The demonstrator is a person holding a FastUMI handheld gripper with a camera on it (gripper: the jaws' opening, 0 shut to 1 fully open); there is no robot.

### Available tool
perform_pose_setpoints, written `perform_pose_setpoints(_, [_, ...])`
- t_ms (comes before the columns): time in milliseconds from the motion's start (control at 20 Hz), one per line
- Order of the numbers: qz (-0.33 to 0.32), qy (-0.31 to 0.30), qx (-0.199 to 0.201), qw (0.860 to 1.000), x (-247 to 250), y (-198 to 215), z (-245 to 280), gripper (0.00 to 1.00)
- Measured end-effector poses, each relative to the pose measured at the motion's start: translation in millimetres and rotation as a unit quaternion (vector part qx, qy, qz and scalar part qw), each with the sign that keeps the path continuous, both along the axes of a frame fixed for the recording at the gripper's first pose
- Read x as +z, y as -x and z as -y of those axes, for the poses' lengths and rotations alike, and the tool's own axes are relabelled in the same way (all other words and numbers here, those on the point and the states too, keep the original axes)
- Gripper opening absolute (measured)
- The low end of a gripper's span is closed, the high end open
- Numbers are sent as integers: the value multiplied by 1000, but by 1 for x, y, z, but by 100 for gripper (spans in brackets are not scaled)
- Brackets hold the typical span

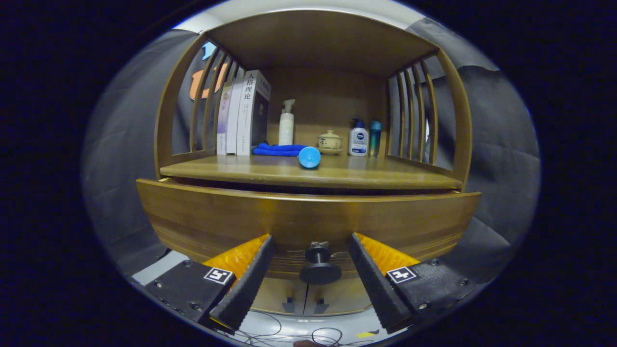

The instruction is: Pull open the drawer, take out the items inside it, and place them on the countertop above the cabinet.

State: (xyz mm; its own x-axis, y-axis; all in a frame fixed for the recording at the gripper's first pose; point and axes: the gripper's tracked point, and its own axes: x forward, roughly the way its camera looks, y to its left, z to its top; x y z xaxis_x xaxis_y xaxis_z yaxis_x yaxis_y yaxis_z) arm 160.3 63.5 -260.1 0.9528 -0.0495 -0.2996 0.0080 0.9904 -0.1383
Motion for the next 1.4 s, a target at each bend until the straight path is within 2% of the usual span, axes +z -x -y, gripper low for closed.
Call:
perform_pose_setpoints(350, [-14,6,-4,1000,-1,-24,-2,100])
perform_pose_setpoints(700, [-25,40,-7,999,-3,-27,0,100])
perform_pose_setpoints(900, [-12,19,0,1000,19,-21,-2,100])
perform_pose_setpoints(1400, [63,-11,65,996,125,79,-6,100])
